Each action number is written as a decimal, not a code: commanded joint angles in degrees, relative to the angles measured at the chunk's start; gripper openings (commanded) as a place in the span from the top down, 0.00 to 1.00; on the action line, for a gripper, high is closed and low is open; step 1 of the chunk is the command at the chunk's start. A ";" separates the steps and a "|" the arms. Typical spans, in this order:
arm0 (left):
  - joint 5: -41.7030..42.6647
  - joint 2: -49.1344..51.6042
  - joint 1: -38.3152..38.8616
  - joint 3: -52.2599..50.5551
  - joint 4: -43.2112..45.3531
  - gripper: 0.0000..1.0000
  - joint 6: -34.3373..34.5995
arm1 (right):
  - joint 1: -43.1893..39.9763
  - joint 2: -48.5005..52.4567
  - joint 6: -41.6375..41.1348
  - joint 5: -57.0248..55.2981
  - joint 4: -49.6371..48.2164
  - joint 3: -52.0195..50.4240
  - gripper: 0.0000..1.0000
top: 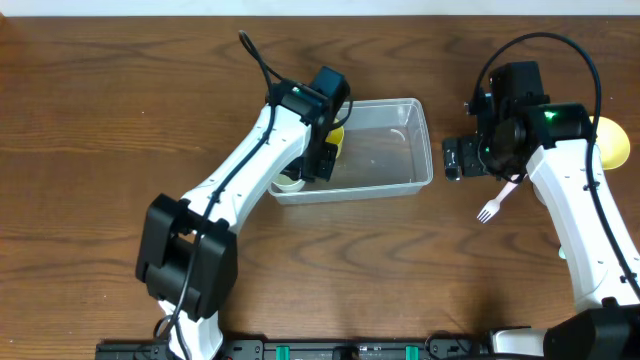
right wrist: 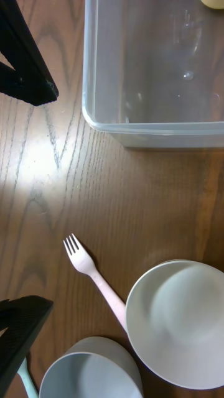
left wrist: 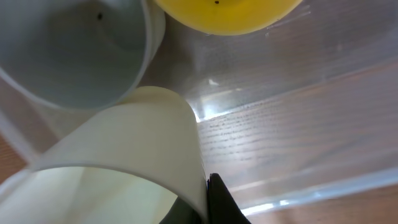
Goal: Pack container
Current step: 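Carry the white cup into the container's front-left corner and release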
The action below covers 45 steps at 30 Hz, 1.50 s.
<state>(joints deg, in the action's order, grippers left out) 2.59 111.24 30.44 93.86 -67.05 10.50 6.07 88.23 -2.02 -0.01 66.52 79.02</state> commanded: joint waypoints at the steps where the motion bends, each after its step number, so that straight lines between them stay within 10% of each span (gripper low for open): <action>1: -0.66 1.79 -0.13 -0.87 -0.11 0.94 -0.37 | -0.11 0.07 -0.50 -0.63 0.15 0.90 0.01; 14: -0.66 5.70 -0.13 -1.03 -0.11 0.93 -0.79 | -0.11 0.07 -0.50 -0.63 0.22 0.90 0.01; 18: -0.66 5.90 -0.13 -1.03 -0.09 0.72 -0.79 | -0.11 0.07 -0.50 -0.63 0.22 0.90 0.01; 26: -0.70 5.14 -0.15 0.33 -1.70 0.66 -2.10 | -0.11 0.07 -0.50 -0.66 0.42 0.90 0.01; 37: -8.50 -11.56 -1.38 12.26 -8.90 0.51 -3.41 | -0.11 0.07 -0.52 2.60 -0.24 0.90 0.01; 45: -9.22 -23.61 -15.72 12.22 -9.44 0.40 -2.40 | -0.11 -0.39 -2.95 -1.60 -0.63 7.13 0.01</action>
<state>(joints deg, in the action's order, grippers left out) -4.99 88.18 20.40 106.26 -76.12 7.51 6.07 88.31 -2.90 1.39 65.52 80.34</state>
